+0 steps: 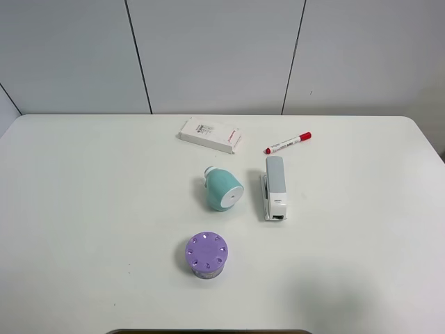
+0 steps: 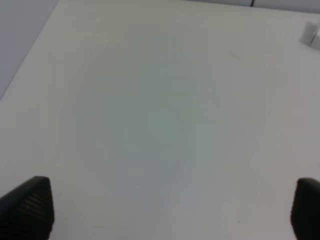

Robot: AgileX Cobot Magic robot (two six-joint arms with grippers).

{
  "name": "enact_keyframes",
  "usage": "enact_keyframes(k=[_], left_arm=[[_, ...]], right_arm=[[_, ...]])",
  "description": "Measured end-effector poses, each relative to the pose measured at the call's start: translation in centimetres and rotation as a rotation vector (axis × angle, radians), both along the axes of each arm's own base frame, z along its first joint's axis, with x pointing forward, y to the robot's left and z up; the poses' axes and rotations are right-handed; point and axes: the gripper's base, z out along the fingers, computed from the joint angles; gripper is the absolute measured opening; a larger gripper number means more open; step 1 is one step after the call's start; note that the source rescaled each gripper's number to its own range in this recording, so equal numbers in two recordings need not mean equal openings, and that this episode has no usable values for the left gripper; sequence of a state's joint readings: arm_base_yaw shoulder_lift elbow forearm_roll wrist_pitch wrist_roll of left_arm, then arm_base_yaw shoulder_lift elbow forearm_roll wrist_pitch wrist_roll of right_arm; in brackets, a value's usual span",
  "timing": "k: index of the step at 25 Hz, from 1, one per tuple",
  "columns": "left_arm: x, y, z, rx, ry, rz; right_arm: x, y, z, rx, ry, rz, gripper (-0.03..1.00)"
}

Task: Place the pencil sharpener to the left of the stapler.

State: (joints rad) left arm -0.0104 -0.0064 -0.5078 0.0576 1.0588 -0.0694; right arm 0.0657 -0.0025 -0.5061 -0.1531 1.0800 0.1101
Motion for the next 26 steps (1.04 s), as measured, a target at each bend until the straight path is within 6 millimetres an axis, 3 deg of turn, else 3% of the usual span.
enact_keyframes(k=[26], left_arm=[[0.0,0.0,0.0,0.0,0.0,0.0]], right_arm=[[0.05,0.01,0.08,0.0,-0.01,0.001,0.68]])
